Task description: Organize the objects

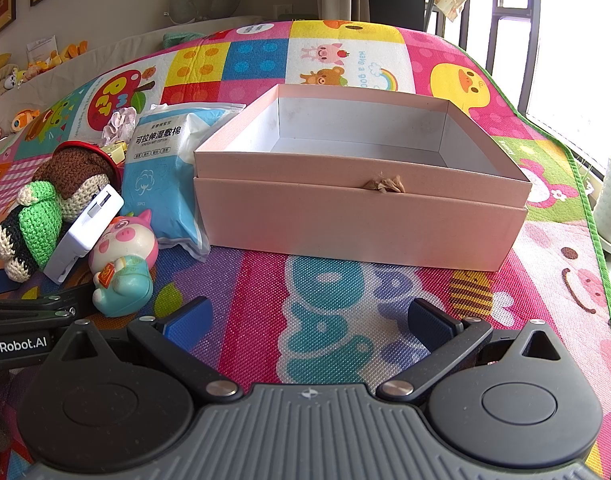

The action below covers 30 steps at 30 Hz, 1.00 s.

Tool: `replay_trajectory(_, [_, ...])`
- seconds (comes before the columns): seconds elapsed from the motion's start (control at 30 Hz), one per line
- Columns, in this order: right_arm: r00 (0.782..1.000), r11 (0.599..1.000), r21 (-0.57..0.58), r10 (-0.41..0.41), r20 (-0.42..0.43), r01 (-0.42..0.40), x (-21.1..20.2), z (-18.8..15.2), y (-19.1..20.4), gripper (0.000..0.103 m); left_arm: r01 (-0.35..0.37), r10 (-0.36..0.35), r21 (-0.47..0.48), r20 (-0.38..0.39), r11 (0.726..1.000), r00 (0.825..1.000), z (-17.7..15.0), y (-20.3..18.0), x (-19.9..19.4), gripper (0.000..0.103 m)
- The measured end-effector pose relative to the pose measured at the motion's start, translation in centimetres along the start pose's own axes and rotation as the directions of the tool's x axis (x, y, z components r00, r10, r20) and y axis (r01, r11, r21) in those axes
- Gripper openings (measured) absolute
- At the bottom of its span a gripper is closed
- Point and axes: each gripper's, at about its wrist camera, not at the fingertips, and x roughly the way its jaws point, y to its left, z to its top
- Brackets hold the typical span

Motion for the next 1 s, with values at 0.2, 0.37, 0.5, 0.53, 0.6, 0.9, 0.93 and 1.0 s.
replay_trajectory(0.2, [1.000,1.000,0.000,0.000,0.000,0.000,0.02,-0.03,0.04,0.103,0.000,0.000,0.001,0.000,1.000,1.000,0.00,-0.01,0.00,0.102])
replay_trajectory(0.37, [1.000,1.000,0.000,0.000,0.000,0.000,0.02,-0.02,0.04,0.103,0.000,0.000,0.001,0.000,1.000,1.000,0.00,-0.01,0.00,0.102])
replay_trajectory(0.5, [1.000,1.000,0.000,0.000,0.000,0.000,0.01,-0.03,0.04,0.103,0.000,0.000,0.002,0.000,1.000,1.000,-0.01,-0.02,0.00,0.102])
replay_trajectory(0.53, [1.000,1.000,0.000,0.000,0.000,0.000,0.02,-0.03,0.04,0.103,0.000,0.000,0.001,0.000,1.000,1.000,0.00,0.00,0.00,0.102])
replay_trajectory(0.6, [1.000,1.000,0.000,0.000,0.000,0.000,0.02,-0.02,0.04,0.103,-0.001,0.001,0.002,0.000,1.000,1.000,0.00,-0.02,0.00,0.102])
replay_trajectory(0.9, [1.000,1.000,0.000,0.000,0.000,0.000,0.01,-0.03,0.04,0.103,-0.001,0.001,0.003,-0.001,1.000,1.000,0.01,-0.05,-0.01,0.102])
replay_trajectory(0.93, [1.000,1.000,0.000,0.000,0.000,0.000,0.01,-0.03,0.03,0.103,-0.004,0.004,0.006,-0.001,1.000,1.000,-0.01,-0.07,0.00,0.102])
replay_trajectory(1.0, [1.000,1.000,0.000,0.000,0.000,0.000,-0.01,-0.03,0.02,0.103,-0.012,0.012,0.015,0.000,1.000,1.000,-0.03,-0.26,-0.02,0.102])
